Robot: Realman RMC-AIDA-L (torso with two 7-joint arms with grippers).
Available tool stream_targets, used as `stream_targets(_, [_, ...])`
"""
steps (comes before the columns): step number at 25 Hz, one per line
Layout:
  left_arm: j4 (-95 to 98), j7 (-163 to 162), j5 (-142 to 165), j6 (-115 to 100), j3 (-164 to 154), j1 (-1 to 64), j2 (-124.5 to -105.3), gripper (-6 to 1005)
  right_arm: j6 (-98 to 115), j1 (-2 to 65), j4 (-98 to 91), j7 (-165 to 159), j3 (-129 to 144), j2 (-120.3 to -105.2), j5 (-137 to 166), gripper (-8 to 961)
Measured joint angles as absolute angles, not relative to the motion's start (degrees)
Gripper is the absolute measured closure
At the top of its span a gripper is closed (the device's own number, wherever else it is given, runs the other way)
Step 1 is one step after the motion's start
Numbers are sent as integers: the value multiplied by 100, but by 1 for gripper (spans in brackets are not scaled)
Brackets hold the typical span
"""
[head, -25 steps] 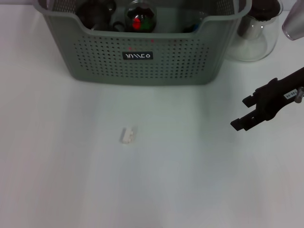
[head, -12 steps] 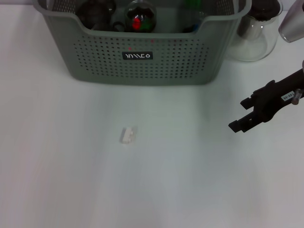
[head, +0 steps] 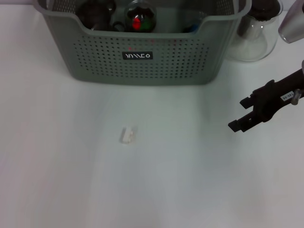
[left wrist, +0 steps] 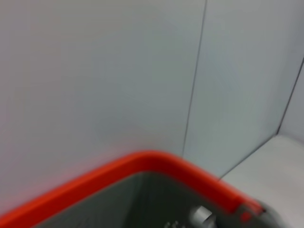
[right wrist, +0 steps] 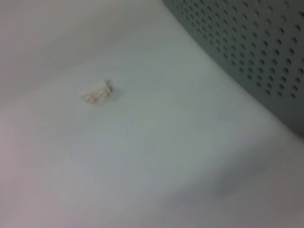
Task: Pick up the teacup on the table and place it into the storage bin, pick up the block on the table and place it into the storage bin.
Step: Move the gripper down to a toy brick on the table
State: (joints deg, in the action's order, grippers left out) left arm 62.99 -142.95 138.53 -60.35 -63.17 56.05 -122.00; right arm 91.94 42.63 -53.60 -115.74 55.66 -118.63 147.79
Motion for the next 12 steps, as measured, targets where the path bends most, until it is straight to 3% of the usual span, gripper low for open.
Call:
stream_targets(4, [7682, -13755, 12820, -7246, -5881, 4998, -12170, 114, 9192, 4264, -5368, -11587, 5563, -11835, 14775, 42])
stream_targets(8, [8956, -13084, 11537, -9057, -5635, 4422, -11947, 114, 9189, 4254, -5379, -11614, 5560, -11832, 14768, 42])
stream_targets(12, [9726, -12548, 11614, -10580, -5542, 4195, -11930, 114, 9191, 4243, -5380, -11645, 5554, -11859, 14759, 42])
